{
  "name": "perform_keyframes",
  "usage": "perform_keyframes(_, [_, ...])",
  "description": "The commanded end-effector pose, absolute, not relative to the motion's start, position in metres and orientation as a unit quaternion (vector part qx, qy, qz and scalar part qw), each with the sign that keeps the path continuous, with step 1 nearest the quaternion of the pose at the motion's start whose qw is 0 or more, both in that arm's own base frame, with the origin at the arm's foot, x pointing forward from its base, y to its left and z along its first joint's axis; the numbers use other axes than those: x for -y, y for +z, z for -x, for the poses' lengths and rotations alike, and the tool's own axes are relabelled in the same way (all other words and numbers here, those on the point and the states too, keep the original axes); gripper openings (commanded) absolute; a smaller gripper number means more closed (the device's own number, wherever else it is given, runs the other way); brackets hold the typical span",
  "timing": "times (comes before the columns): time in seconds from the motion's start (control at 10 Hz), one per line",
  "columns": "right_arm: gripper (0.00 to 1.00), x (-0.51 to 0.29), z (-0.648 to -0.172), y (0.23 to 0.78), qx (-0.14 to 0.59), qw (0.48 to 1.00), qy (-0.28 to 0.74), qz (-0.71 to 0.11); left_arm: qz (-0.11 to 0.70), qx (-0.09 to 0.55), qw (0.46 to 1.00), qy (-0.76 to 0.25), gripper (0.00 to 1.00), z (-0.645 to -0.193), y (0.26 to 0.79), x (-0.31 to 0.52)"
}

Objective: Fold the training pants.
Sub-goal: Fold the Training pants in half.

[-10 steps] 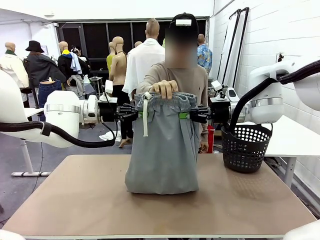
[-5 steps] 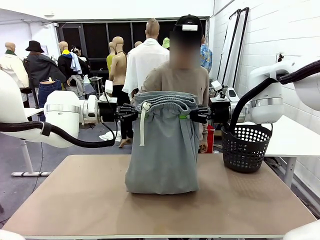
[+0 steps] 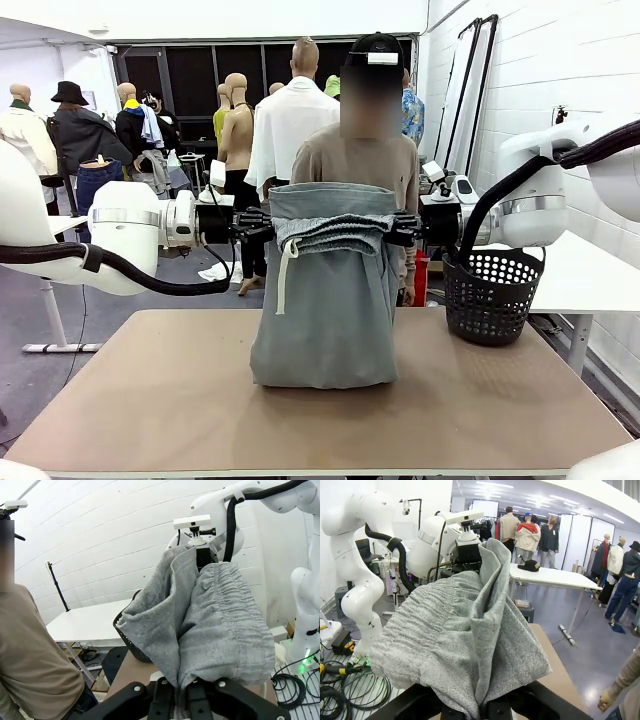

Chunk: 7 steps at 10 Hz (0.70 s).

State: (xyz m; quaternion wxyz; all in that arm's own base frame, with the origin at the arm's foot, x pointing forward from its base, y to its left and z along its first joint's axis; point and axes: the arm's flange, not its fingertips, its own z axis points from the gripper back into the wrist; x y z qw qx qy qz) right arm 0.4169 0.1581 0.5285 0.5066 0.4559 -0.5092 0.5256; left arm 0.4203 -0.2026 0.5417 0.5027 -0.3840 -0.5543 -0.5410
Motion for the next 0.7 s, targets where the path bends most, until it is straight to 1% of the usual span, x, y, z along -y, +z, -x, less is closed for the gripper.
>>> perform_keyframes(0.0, [0.00,-0.1582,-0.4167,0.5301,0.510,0.506,0.526,-0.455,0.383,0.567,0.493,-0.537,0.00,-0.4171,0.5416,0.2032])
perform_keyframes(0.6, [0.00,-0.1582,-0.4167,0.5301,0.510,0.506,0.526,-0.455,0.383,0.567,0.493,-0.537,0.00,-0.4171,0.5416,0.2032])
